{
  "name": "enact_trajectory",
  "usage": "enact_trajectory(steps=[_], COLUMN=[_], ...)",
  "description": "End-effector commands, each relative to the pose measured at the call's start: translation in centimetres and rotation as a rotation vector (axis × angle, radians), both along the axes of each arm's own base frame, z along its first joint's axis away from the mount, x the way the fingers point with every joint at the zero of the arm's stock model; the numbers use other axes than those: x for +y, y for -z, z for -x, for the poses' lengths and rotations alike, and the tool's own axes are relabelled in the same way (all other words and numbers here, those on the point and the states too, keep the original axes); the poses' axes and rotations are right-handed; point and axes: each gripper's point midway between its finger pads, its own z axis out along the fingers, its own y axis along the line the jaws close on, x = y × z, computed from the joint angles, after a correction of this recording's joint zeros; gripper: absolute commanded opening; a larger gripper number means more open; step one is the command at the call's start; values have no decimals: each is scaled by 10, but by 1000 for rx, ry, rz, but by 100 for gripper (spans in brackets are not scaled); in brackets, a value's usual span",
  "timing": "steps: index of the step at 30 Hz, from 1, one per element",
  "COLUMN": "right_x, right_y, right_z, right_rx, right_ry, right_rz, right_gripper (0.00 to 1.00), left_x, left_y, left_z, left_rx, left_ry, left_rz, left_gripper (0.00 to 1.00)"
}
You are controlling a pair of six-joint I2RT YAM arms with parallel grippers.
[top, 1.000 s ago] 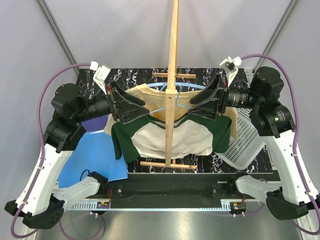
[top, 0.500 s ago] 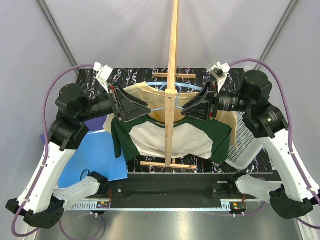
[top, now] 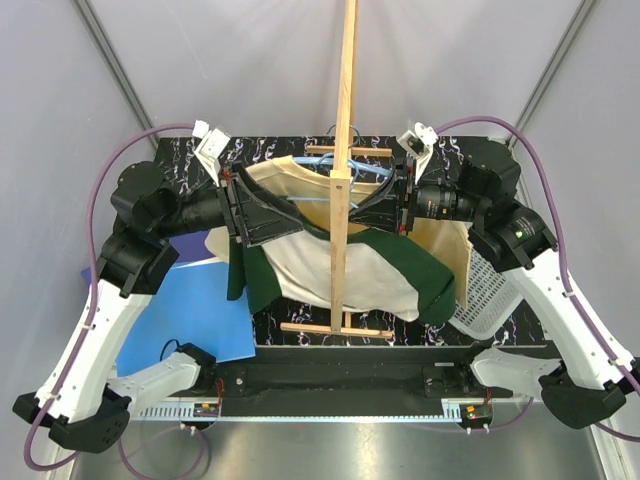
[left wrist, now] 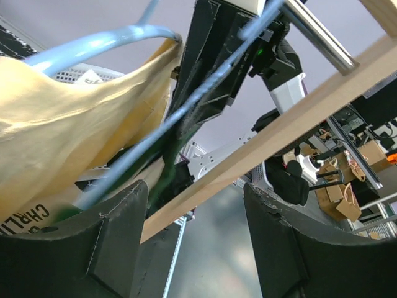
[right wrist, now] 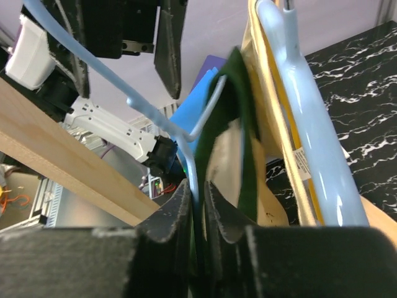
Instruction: Remove the t-shirt from the hanger
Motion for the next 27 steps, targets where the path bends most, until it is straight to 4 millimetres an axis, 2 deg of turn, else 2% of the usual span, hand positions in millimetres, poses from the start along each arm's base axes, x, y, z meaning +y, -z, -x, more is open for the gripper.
enact_trajectory(steps=[1, 2, 3, 5, 6, 8, 9, 14, 15, 18, 23, 27], right_x=[-2, -4, -4, -8, -8, -10, -8, -3, -2, 2, 3, 0], right_y=[-12, -16, -10, -20, -14, -21, -15, -16, -24, -32, -42, -49], right_z=[-12, -7, -9, -6, -8, -4, -4, -2, -1, 9, 23, 27], right_rx=[-78, -82, -73, -95, -88, -108, -99, -101, -131, -140, -141, -147], right_ry=[79, 81, 91, 105, 116, 115, 108, 71, 54, -14, -99, -99], right_rz=[-53, -73, -73, -114, -116, -154, -153, -197, -230, -282, -337, -366], right_gripper=[10, 9, 8, 4, 3, 0, 0, 0, 0, 0, 0, 0], left_x=[0, -1, -1, -2, -2, -3, -3, -1, -1, -1, 1, 3], left_y=[-20, -19, -20, -20, -20, -20, -20, -25, -26, -27, -30, -32], left_z=[10, 8, 8, 7, 6, 7, 7, 9, 8, 8, 12, 15], left_rx=[-71, -65, -67, -64, -61, -57, -55, -72, -73, -67, -68, -74], left_ry=[53, 54, 56, 59, 61, 70, 71, 71, 63, 62, 67, 62], left_rz=[19, 17, 17, 16, 16, 14, 13, 13, 14, 15, 21, 19], left_gripper=[66, 66, 66, 66, 66, 66, 66, 66, 66, 66, 65, 65])
